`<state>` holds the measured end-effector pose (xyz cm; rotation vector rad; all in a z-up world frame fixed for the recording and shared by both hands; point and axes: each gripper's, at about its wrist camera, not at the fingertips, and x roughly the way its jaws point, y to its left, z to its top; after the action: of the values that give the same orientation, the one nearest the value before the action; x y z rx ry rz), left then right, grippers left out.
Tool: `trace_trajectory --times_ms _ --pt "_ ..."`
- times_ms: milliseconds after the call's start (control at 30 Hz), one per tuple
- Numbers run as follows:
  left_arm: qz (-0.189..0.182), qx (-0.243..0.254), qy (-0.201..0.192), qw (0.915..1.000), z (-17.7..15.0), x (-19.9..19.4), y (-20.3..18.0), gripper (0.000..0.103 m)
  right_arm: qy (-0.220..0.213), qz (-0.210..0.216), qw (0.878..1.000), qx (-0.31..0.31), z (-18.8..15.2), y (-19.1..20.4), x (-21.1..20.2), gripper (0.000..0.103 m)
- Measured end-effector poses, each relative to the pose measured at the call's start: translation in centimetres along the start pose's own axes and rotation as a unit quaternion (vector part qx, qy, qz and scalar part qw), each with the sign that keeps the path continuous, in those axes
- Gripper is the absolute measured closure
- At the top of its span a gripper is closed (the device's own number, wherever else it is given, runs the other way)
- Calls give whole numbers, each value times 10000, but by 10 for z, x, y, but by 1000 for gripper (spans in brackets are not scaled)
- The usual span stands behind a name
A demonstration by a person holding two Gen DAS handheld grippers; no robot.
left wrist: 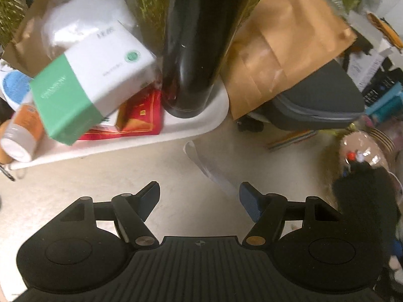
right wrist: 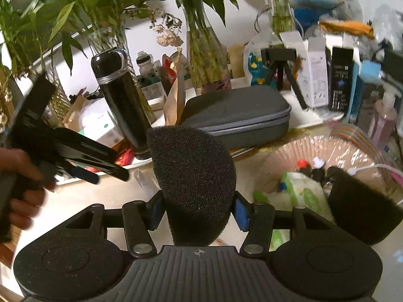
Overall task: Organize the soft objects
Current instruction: 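Grasp the small white strip with the left tool while the right tool lifts the sponge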
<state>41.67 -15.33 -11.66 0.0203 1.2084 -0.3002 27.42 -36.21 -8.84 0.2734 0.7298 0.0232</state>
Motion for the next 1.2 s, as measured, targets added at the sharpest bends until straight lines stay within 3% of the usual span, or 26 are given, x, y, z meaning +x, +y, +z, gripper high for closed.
trace_trajectory --times_ms 233,333,433,533,600,700,867,967,1200 --pt "273 -110 -105 9995 10 38 -5 35 -64 23 9997 219 1 -7 0 45" --pt "336 -131 -40 9993 10 54 -6 49 -47 58 9997 225 2 -7 0 45" --pt "409 -33 -210 9989 8 56 -10 57 -68 92 9997 209 3 -7 -1 45" --pt "736 236 -244 9967 5 56 -19 75 -73 125 9997 221 3 -7 -1 45" --pt "743 243 -220 9967 3 55 -19 81 -75 134 9997 210 3 -6 -1 45" --pt "728 161 -88 9972 4 52 -16 99 -73 144 9997 185 4 -5 -1 45" --pt "432 84 141 9989 3 42 -2 101 -31 179 9998 123 3 -4 -1 45" --pt "462 87 116 9988 2 30 8 101 -8 144 9998 154 2 -5 -1 45" --pt "156 17 25 9999 1 5 21 101 -10 246 9995 173 3 -1 1 45"
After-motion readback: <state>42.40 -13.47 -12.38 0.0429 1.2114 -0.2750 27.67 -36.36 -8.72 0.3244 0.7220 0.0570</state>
